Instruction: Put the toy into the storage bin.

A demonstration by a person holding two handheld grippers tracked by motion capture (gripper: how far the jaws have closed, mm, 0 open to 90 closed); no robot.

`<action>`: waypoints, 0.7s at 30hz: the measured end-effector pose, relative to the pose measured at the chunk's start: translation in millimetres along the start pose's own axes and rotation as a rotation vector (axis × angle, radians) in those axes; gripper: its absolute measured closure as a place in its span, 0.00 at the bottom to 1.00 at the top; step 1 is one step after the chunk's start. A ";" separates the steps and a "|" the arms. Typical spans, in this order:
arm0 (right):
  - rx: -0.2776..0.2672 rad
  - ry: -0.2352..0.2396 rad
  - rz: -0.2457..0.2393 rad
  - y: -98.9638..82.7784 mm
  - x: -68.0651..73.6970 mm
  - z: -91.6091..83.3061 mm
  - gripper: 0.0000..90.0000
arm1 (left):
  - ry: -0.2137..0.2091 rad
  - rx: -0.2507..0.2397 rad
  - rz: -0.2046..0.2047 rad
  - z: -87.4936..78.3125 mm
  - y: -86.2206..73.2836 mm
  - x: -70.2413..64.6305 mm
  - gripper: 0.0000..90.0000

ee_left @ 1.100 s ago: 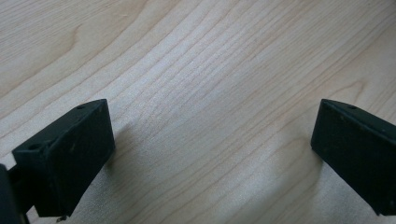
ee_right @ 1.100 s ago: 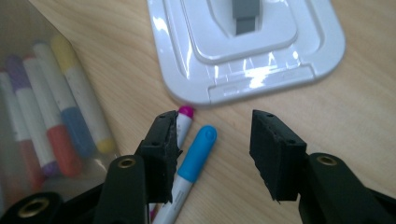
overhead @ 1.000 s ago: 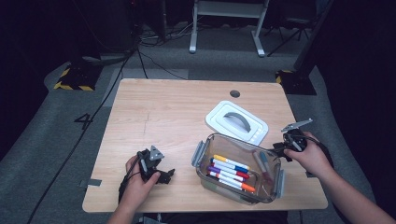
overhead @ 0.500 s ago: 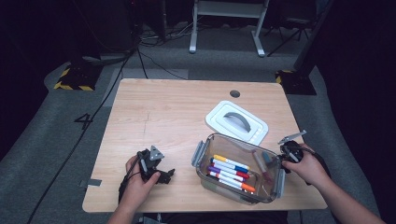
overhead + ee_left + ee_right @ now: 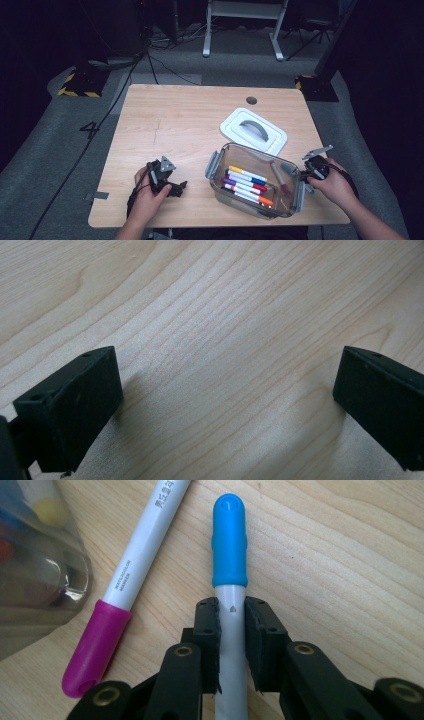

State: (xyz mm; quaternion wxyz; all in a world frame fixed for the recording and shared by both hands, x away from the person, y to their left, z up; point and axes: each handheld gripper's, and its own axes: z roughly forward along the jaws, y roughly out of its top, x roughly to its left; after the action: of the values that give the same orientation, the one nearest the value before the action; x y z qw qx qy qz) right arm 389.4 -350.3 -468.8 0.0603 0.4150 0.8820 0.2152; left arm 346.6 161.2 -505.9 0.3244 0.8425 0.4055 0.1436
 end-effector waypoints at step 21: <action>-0.118 0.043 0.051 41.4 -15.4 -53.1 0.86 | 0.000 0.000 0.000 0.0 0.0 0.0 0.00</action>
State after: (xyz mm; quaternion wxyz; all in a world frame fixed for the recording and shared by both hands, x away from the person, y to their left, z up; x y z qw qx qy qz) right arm 413.5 -356.1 -404.3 0.0603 0.4285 0.8579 0.2770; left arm 346.6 161.2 -505.9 0.3244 0.8424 0.4055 0.1437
